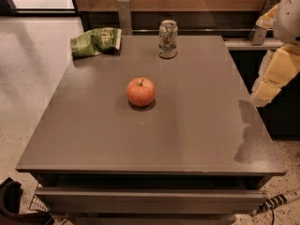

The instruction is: Pick green jalapeno chip bag

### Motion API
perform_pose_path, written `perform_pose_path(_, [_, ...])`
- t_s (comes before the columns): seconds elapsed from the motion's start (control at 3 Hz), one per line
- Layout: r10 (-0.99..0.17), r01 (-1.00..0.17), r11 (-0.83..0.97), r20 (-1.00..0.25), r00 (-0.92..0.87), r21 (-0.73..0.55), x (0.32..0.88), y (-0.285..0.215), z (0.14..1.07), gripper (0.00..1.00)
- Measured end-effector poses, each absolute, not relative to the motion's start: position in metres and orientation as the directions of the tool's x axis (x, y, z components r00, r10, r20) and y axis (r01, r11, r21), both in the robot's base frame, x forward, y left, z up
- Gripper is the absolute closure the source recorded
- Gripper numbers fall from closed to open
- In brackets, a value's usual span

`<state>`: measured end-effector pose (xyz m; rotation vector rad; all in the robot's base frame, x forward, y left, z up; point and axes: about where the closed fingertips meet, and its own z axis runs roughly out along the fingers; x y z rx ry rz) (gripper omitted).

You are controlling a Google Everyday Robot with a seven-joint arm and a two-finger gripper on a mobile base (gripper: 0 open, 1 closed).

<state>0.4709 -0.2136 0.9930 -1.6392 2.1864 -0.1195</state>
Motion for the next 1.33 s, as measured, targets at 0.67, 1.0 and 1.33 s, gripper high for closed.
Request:
perform_pose_path(0.67, [-0.799, -0.829, 0.447, -0.567, -0.200, -0.337, 0.576, -0.146, 1.005, 0.00])
perform_pose_path(1.0, [-0.712, -0.781, 0.495, -0.694, -0.112, -0.382, 0.637, -0.102, 1.030, 0.00])
perform_pose_path(1.33, [-0.639, -0.737, 0.538, -0.769, -0.038, -0.410, 0.678, -0.066, 1.052, 0.00])
